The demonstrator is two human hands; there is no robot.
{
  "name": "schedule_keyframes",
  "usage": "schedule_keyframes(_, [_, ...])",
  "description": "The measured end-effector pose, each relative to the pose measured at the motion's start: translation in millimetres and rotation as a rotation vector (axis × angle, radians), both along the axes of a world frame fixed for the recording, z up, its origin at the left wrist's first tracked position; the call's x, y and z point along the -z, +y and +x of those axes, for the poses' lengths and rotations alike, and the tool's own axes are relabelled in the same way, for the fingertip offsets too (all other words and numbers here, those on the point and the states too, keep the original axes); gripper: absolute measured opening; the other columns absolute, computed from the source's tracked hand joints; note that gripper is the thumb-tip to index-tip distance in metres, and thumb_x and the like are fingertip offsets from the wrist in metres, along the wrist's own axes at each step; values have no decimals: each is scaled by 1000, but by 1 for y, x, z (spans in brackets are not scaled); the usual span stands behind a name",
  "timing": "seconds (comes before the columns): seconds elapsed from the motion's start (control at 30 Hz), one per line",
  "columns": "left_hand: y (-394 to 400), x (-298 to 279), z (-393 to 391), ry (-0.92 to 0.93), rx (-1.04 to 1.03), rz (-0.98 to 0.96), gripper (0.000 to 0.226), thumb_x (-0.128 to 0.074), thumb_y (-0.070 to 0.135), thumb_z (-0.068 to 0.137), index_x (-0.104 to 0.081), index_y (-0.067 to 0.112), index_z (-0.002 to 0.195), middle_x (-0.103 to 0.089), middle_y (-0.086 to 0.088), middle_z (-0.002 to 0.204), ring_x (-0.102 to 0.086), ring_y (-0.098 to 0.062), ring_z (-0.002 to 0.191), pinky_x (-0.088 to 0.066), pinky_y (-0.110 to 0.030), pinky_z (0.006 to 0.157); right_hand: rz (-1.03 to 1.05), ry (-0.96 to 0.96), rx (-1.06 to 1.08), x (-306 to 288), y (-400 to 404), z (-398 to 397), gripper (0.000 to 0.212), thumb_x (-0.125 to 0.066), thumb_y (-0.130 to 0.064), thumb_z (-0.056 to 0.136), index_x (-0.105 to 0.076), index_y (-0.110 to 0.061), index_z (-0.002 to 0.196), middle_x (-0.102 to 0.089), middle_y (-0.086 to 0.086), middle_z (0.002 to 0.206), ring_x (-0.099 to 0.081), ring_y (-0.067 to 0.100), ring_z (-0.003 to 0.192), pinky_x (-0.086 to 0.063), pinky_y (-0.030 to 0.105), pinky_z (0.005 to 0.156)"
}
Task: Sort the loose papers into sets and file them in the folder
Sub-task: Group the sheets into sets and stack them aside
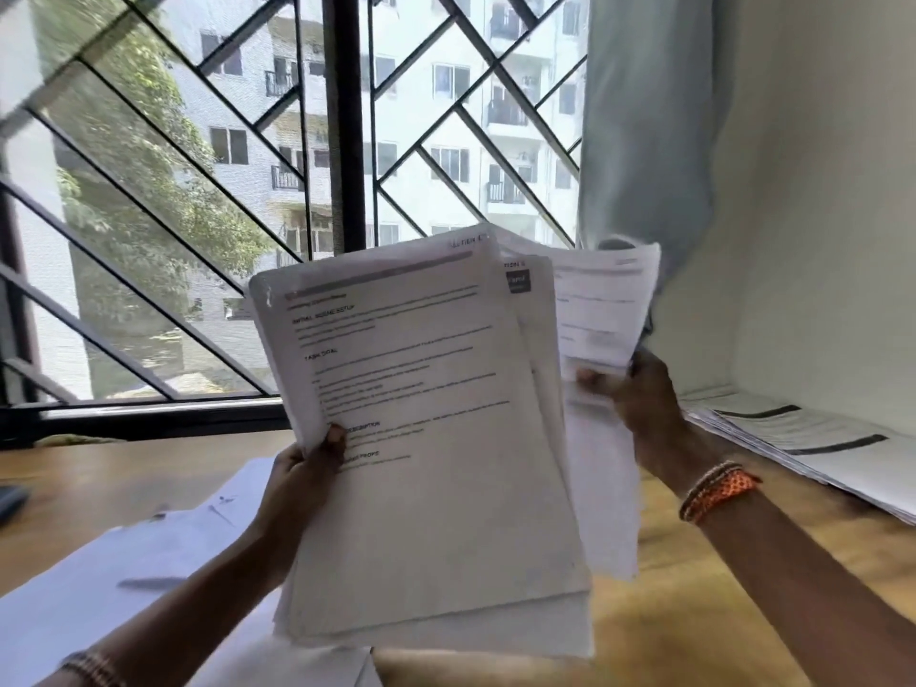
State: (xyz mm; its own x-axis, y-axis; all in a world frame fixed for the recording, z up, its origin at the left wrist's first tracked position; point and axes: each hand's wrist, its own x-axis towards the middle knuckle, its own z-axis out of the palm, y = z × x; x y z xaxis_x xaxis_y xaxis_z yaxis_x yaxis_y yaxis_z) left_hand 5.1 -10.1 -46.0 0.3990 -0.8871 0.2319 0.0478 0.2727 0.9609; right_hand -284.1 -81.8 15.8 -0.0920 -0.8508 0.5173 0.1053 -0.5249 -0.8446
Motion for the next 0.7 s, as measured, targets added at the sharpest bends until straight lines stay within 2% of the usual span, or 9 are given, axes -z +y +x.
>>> schedule_keyframes(0.13, [5,-2,-10,81,108,-10,31,-55,35,93,-67,7,99,-72,-18,94,-67,-33,80,-56,-50,73,14,295,-167,15,23,24,32,-65,11,76,-63,-4,105,-73,-3,81,-69,9,75,-55,23,61])
schedule_keyframes(0.2, [6,-1,-13,89,139,12,30,-63,36,88,-68,8,98,-72,-18,94,-67,-32,79,-57,-49,73,58,293,-310,25,35,34,16,-61,4,83,-66,-11,84,-70,-5,64,-65,1,60,-51,17,54])
schedule_keyframes(0.27, [5,0,-14,64,148,36,29,-62,35,89,-68,9,98,-73,-16,93,-68,-32,79,-58,-47,74,233,184,-476,33,41,37,43,-60,7,88,-67,-15,52,-61,-3,46,-57,1,41,-45,15,41])
schedule_keyframes(0.3, [4,2,-13,45,140,44,26,-59,33,92,-68,9,97,-74,-14,90,-69,-31,77,-59,-43,70,312,143,-541,37,43,36,38,-74,2,76,-65,-13,42,-60,1,44,-55,3,36,-44,16,37])
schedule_keyframes(0.37, [3,5,-12,1,99,44,23,-54,28,95,-68,10,93,-75,-6,77,-70,-21,64,-58,-32,56,402,142,-592,40,51,37,20,-87,-17,60,-68,-11,57,-62,9,59,-58,6,39,-45,16,38])
schedule_keyframes(0.43, [1,9,-12,-18,58,23,20,-54,22,96,-66,9,88,-72,3,64,-66,-11,52,-52,-22,45,373,208,-471,43,40,39,12,-58,-26,91,-60,-14,93,-62,7,86,-63,1,58,-49,14,49])
schedule_keyframes(0.5, [-1,12,-12,-4,25,2,18,-52,16,96,-65,10,84,-69,7,58,-64,-6,48,-49,-18,42,218,271,-246,46,21,43,38,-53,-44,93,-48,-17,119,-61,5,108,-63,5,81,-50,15,57])
schedule_keyframes(0.6, [-2,15,-11,-17,-7,-30,19,-52,14,96,-65,12,83,-68,8,58,-63,-5,48,-49,-18,43,83,225,79,42,3,40,34,-49,-47,95,-54,-15,106,-65,5,96,-63,18,80,-50,31,64])
schedule_keyframes(0.7, [-3,17,-8,-48,-26,-48,20,-53,15,95,-65,12,80,-68,8,57,-63,-8,51,-50,-18,44,320,65,-226,30,-1,30,47,-41,-56,93,-62,-13,91,-65,3,78,-60,18,64,-45,28,56])
